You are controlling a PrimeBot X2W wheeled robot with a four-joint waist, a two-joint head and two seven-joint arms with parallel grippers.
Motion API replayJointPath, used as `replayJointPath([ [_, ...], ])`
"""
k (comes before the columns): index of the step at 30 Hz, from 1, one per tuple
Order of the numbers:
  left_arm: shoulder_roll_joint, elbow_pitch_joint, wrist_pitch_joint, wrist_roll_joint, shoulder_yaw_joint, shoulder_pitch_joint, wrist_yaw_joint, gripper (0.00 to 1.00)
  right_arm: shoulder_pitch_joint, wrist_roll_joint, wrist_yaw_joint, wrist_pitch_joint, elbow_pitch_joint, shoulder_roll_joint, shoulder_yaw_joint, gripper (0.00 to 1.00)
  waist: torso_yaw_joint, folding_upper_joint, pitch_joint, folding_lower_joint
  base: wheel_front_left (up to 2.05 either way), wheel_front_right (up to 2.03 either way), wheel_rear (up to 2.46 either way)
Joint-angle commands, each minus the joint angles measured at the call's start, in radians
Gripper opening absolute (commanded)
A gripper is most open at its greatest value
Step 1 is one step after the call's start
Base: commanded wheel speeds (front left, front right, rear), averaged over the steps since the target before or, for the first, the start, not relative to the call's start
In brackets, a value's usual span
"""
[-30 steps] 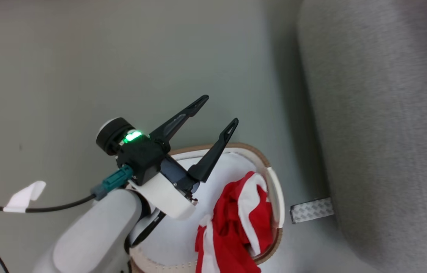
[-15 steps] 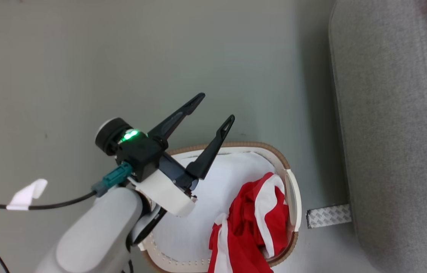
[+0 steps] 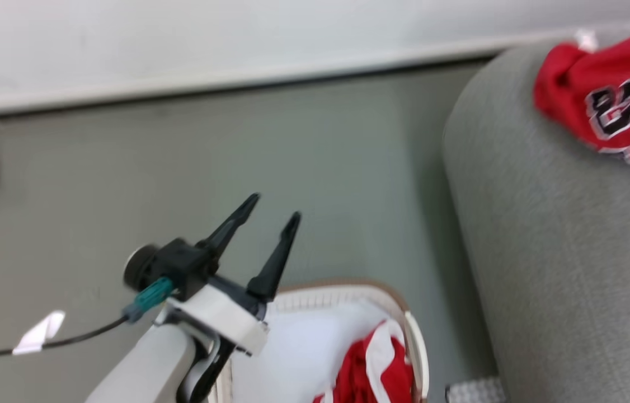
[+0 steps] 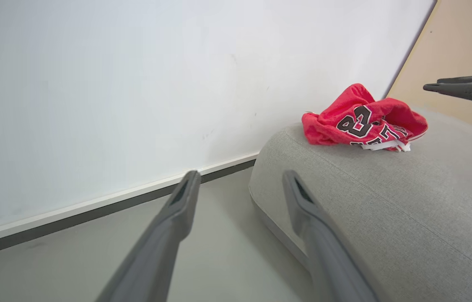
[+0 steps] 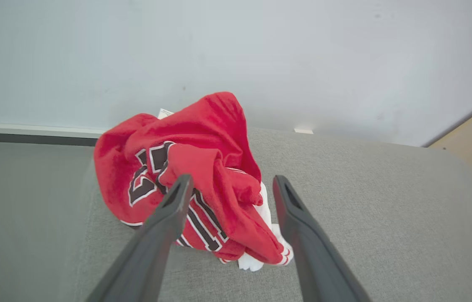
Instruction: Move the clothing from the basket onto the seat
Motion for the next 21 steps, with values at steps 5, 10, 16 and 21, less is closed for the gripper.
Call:
replayJointPath([
  [5, -0.015, -0.009, -0.001, -0.024, 0.087, 0.121, 0.038, 1.00, 0.138, 0.139, -0.002, -0.037, -0.186, -0.028, 0.073, 1.00, 0.007, 0.0000, -0.232, 0.0001, 0.00, 0.00, 0.00],
  [10, -0.026, -0.020, -0.001, -0.005, 0.179, 0.223, 0.082, 1.00, 0.277, 0.189, -0.002, -0.140, -0.346, -0.015, 0.072, 1.00, 0.026, 0.0000, -0.325, 0.0001, 0.00, 0.00, 0.00],
  [16, -0.039, -0.042, -0.001, 0.014, 0.295, 0.316, 0.107, 1.00, 0.468, 0.138, -0.002, -0.255, -0.484, 0.067, -0.003, 1.00, 0.057, 0.0000, -0.370, 0.0001, 0.00, 0.00, 0.00],
  [21, -0.056, -0.066, -0.001, 0.078, 0.382, 0.384, 0.106, 1.00, 0.625, 0.072, -0.002, -0.312, -0.594, 0.167, -0.044, 1.00, 0.070, 0.0000, -0.379, 0.0001, 0.00, 0.00, 0.00],
])
